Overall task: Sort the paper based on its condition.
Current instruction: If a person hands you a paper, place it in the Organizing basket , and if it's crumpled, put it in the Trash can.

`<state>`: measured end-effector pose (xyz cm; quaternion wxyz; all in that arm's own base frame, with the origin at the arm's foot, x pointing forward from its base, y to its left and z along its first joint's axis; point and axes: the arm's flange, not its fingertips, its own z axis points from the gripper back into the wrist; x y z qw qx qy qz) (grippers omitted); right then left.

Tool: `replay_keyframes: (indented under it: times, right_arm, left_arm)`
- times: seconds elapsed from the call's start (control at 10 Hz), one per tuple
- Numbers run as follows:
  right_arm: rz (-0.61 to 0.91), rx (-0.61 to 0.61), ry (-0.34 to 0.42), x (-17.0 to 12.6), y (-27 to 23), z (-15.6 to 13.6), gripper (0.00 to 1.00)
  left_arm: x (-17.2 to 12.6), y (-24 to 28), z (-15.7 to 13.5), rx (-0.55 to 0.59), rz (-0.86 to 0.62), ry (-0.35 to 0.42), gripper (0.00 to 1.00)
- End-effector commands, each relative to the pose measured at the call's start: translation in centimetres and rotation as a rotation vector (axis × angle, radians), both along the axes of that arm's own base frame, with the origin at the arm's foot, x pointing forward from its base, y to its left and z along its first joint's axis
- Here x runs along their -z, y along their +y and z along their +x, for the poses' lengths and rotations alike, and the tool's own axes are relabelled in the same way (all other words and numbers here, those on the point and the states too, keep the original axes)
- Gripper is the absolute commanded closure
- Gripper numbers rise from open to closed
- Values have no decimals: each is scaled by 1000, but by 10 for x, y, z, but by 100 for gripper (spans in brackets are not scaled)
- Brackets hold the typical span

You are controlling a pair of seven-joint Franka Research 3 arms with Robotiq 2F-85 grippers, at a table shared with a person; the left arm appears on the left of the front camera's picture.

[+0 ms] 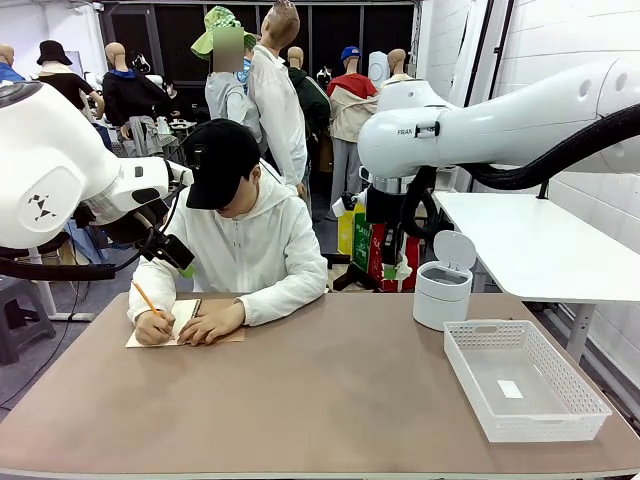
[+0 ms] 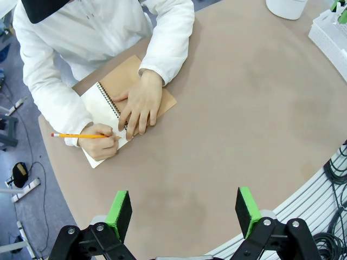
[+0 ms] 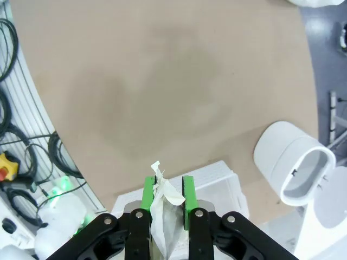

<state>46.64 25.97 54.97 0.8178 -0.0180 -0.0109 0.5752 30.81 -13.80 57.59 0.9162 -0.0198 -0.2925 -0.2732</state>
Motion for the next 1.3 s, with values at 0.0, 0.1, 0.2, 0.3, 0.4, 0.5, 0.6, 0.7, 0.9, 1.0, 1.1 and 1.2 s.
replay_keyframes:
  times: [0.0,0.1,0.2,0.3,0.4,0.5,0.6,0.7,0.9,1.0,1.1,1.2]
  right_arm:
    - [-10,-6,12,4,2,-2,76]
    - [-10,-6,12,4,2,-2,76]
    - [-10,-6,12,4,2,-2,76]
    - [-3,-5,6,3,2,-1,76]
    - [-4,34,-23,-1,-7,11,76]
    - [-14,100,-74,-10,-23,25,76]
    - [-8,155,-119,-15,-37,36,76]
    - [-15,213,-177,-19,-51,46,76]
    - [-70,294,-270,-17,-75,73,76]
    - [-115,332,-307,-12,-85,87,76]
    - [-140,344,-320,-10,-89,97,76]
    - [-167,356,-340,-6,-91,107,76]
  left_arm:
    - [0,1,0,0,-1,1,0]
    - [0,1,0,0,-1,1,0]
    - [0,1,0,0,-1,1,0]
    - [0,1,0,0,-1,1,0]
    - [0,1,0,0,-1,1,0]
    - [0,1,0,0,-1,1,0]
    - [0,1,0,0,-1,1,0]
    - [0,1,0,0,-1,1,0]
    - [0,1,0,0,-1,1,0]
    - [0,1,0,0,-1,1,0]
    - [0,1,0,0,-1,1,0]
    - [0,1,0,0,-1,1,0]
